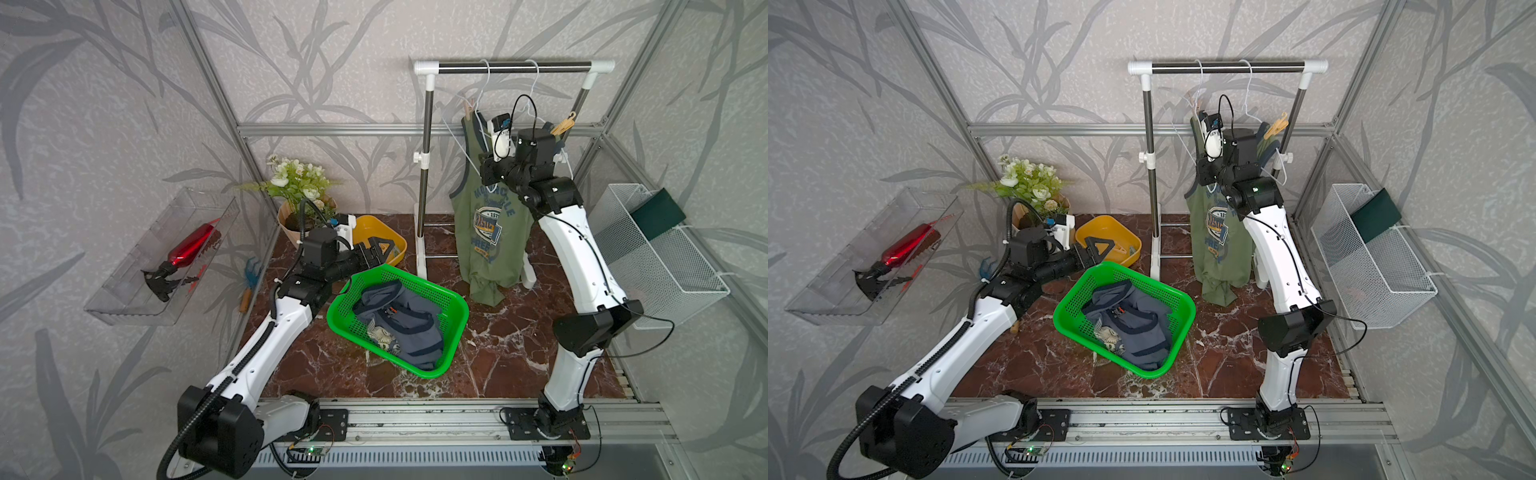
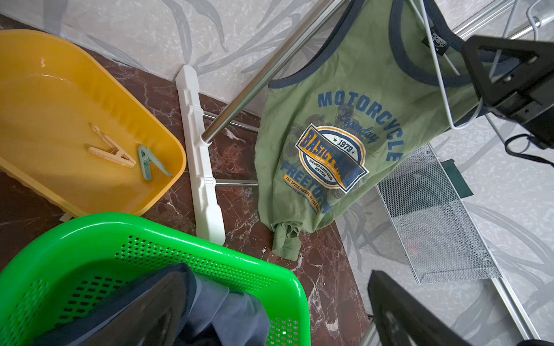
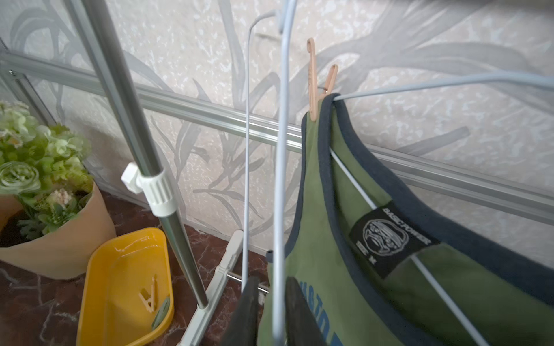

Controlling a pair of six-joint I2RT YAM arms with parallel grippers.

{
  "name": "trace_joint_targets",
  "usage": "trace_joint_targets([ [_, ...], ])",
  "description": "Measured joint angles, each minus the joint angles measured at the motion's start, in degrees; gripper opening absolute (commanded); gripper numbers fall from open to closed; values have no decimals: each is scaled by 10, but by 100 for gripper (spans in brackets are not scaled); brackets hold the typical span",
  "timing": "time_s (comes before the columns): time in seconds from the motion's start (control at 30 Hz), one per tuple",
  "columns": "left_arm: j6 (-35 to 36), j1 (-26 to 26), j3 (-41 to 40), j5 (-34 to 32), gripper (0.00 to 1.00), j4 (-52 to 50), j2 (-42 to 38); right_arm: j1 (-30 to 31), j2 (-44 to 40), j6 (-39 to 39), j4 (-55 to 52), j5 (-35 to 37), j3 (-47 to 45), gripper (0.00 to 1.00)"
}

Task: Remove the clothespins securing tank tops to the hanger
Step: Place the hanger on the clothesline.

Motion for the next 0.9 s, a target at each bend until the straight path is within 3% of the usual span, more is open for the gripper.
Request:
trace_joint_targets([
  [0.07, -4, 0, -6, 6, 97, 10, 1, 0, -25, -2, 0, 0, -34, 64],
  [0.17, -10, 0, -13, 12, 97, 21, 1, 0, -66, -8, -3, 7, -83, 69],
  [0.33, -12, 0, -14, 12, 97, 24, 0, -12, -180, -17, -8, 22, -186, 72],
  [0.57, -14, -1, -14, 14, 96, 31, 0, -98, -361, -10, 17, 42, -289, 74],
  [0.73, -15, -5, -14, 16, 96, 37, 0, -136, -373, 5, 48, 45, -292, 75],
  [0.9, -16, -8, -14, 16, 96, 36, 0, -154, -319, 16, 87, 44, -287, 75],
])
